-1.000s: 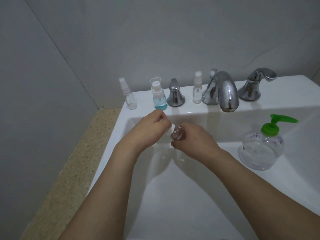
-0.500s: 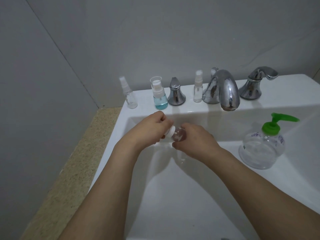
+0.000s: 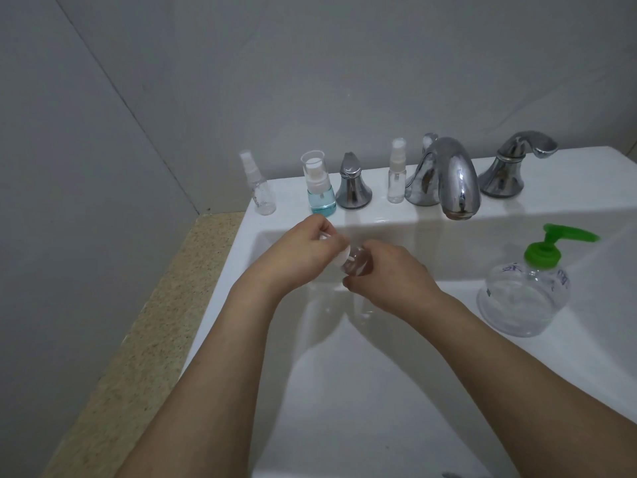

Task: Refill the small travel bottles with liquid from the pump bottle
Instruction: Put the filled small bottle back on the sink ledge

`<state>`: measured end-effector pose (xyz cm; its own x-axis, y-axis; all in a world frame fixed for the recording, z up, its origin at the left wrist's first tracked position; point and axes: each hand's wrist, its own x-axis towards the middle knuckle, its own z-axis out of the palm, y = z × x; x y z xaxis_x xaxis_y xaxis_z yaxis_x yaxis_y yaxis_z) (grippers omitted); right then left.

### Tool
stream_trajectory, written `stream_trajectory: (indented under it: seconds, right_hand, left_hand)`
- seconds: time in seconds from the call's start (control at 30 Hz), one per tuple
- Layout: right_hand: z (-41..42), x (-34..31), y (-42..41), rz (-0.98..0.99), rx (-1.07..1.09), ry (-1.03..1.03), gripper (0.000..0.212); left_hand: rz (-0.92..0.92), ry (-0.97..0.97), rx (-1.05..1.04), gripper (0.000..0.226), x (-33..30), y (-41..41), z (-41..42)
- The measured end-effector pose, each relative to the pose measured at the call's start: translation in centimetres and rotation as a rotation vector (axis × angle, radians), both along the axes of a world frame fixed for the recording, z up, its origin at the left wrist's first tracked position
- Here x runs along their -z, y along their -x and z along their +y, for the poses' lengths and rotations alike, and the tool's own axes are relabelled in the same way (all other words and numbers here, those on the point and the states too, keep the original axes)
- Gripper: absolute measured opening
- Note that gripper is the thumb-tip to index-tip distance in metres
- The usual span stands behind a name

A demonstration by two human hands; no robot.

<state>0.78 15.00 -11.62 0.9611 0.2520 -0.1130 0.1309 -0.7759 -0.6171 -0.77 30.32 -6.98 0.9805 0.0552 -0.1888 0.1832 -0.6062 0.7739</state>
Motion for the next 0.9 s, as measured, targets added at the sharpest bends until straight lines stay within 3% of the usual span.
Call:
stream_trajectory:
  seconds: [0.1,0.3,0.53,0.63,0.73,0.8,0.9]
  right_hand:
    - [0.0,0.02,0.03,-0.008,-0.008,0.021,0.03]
    - [-0.06,-0.06,-0.04,-0.014,0.006,0.032,0.029]
    - [-0.04,-0.14,0.05,-0.026,-0.011,0.056,0.026]
    - [-0.16,-0.33,0.07,-0.011,-0.017,0.04,0.022]
    - [-0.24,-0.52,0.13,-0.003,-0.023,0.009,0.022]
    - [-0.19,-0.57,0.15,-0.008,-0.023,0.007,0.024]
    - [-0.09,-0.56,0.18,-0.009,-0.017,0.017,0.029]
  left_hand:
    - [0.037,0.013,-0.007,0.027,0.36,-0.19,0.41]
    - [0.037,0.05,0.067,0.01,0.12,-0.12,0.49]
    - [0.027,0.015,0.033,0.023,0.28,-0.13,0.52]
    - [-0.047,0.008,0.119,0.016,0.35,-0.2,0.67]
    - [-0.082,0.012,0.167,0.027,0.07,-0.03,0.66]
    - [-0.074,0.047,0.126,0.021,0.01,-0.07,0.62]
    - [-0.001,0.045,0.049,0.032,0.14,-0.16,0.71]
